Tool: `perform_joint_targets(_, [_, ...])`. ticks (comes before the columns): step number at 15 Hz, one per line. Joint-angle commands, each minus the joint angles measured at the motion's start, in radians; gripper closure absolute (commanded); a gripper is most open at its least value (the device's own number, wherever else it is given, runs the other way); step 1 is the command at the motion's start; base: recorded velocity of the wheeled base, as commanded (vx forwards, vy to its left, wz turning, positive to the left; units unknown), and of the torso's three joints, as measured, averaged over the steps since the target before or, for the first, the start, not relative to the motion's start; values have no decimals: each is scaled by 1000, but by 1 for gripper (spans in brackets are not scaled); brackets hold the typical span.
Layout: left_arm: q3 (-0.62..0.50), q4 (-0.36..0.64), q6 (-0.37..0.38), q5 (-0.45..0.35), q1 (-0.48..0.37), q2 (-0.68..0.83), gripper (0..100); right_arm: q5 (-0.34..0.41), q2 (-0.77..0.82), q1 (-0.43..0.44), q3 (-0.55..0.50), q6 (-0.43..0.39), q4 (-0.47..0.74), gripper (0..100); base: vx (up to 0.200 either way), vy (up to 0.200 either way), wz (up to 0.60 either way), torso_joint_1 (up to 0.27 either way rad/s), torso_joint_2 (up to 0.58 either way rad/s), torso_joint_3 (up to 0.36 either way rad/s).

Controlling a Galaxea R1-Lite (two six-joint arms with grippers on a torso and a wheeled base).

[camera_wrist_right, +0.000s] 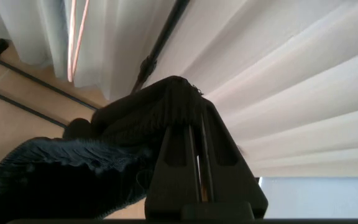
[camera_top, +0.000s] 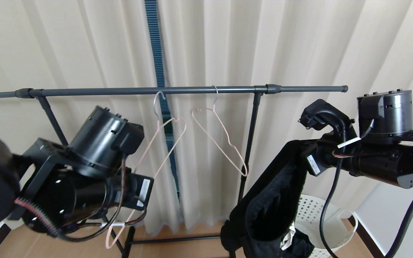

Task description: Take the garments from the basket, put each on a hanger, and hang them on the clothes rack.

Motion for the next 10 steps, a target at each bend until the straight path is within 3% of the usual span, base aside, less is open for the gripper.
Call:
perform_joint_targets(1, [222,-134,144,-96,32,-199,100,-4,-5,14,3,1,-1,100,0,0,0,0,0,0])
perform_joint_targets(4, [311,-177,224,-298,62,-323,100,-27,-5,19,3,10,-1,100,0,0,0,0,0,0])
perform_joint_targets(7, [398,-298,277,-415,86,-358,100,-174,-16,55,8,12,-9,100,0,0,0,0,0,0])
perform_joint_targets(8, [452,-378,328,-465,88,-370,100,-225,-10,63,9,12,-27,100,0,0,0,0,0,0])
perform_joint_targets(10, [499,-439,377,-536,85,-376,100,-249,8,63,6,12,-54,100,0,0,0,0,0,0])
